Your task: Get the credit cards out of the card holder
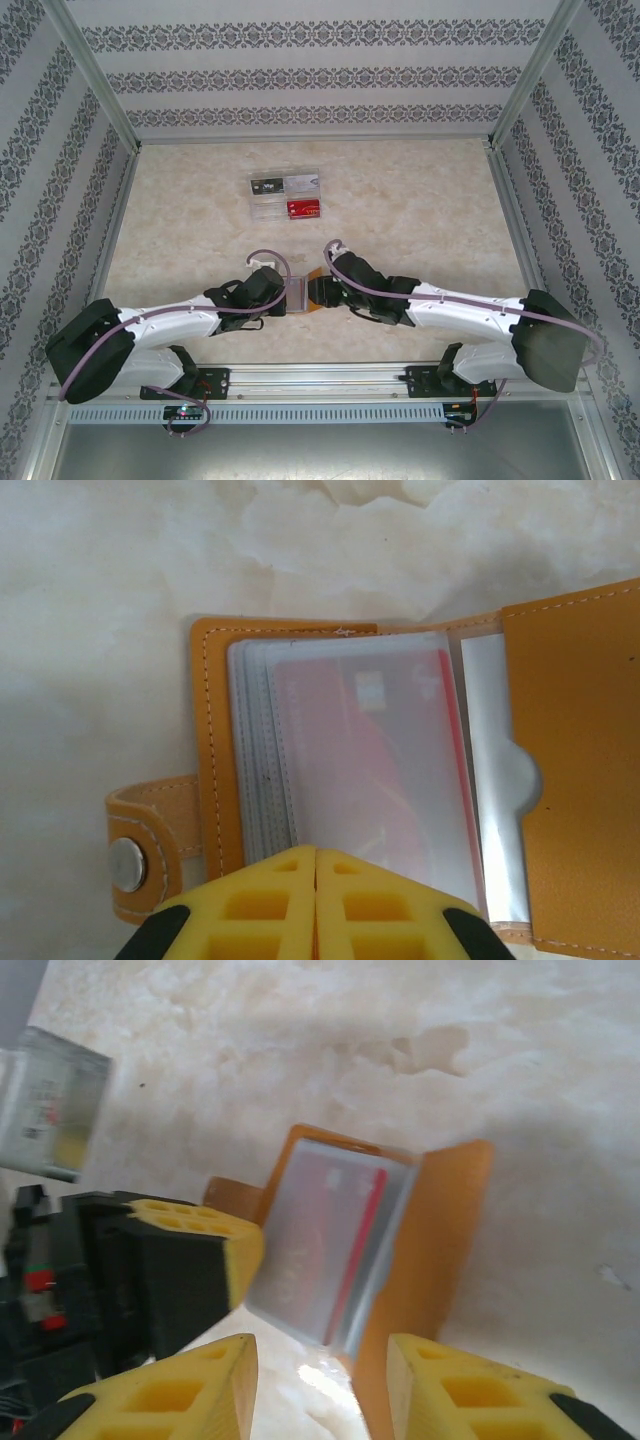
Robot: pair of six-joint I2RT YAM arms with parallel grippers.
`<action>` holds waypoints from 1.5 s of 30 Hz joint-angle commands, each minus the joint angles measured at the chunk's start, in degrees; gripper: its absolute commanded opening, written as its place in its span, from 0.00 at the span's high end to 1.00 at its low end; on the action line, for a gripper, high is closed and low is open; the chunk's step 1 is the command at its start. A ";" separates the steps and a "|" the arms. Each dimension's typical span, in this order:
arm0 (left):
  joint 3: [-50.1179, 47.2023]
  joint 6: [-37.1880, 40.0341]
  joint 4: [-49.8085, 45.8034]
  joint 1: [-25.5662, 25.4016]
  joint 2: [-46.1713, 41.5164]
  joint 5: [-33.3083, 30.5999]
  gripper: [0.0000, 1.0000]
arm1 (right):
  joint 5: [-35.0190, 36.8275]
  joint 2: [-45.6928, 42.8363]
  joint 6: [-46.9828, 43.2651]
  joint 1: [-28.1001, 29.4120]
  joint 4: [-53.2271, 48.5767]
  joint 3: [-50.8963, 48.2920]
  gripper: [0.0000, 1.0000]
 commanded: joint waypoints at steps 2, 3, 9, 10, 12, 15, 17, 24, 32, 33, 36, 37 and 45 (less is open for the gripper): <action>0.94 1.04 2.02 0.89 0.76 0.01 0.92 | 2.44 2.83 -0.93 0.53 -3.42 2.50 0.62; 0.95 1.01 1.93 0.91 0.70 -0.05 0.92 | 3.25 3.14 -0.66 0.41 -4.19 2.46 0.62; 0.85 0.76 2.16 0.94 0.63 0.67 0.88 | 3.42 4.73 0.21 -1.43 -3.79 -0.47 0.69; 0.82 0.59 2.24 0.94 0.56 0.78 0.87 | 3.22 5.27 0.40 -1.87 -3.27 -1.24 0.71; 0.89 0.39 2.44 0.95 0.60 1.15 0.86 | 2.63 6.40 0.61 -2.51 -2.31 -2.24 0.72; 0.75 0.14 2.68 0.94 0.29 1.72 0.85 | 1.93 8.76 0.62 -3.02 -1.10 -3.04 0.76; 0.77 -0.05 2.91 0.93 0.18 2.21 0.84 | 1.39 10.18 0.62 -3.16 -0.20 -3.18 0.79; 1.15 0.05 1.82 0.94 -0.08 1.86 0.75 | 0.85 12.90 0.89 -3.50 1.12 -3.09 0.79; 1.17 -0.26 -0.90 0.92 -1.21 -1.25 0.63 | 0.64 12.76 1.15 -3.86 1.63 -3.70 0.79; 1.08 -0.26 -0.95 0.94 -1.48 -1.45 0.63 | 0.61 12.78 1.15 -3.86 1.71 -3.71 0.79; 1.06 0.09 -0.90 0.94 -2.09 -1.18 0.62 | 0.45 12.90 1.09 -3.94 1.74 -3.62 0.79; 1.00 0.14 -0.74 0.94 -2.38 -1.16 0.62 | 0.36 13.05 1.15 -3.95 1.74 -3.62 0.79; 0.65 0.31 -3.16 0.94 -4.74 -3.53 0.62 | -0.23 13.61 1.15 -3.95 1.91 -3.19 0.79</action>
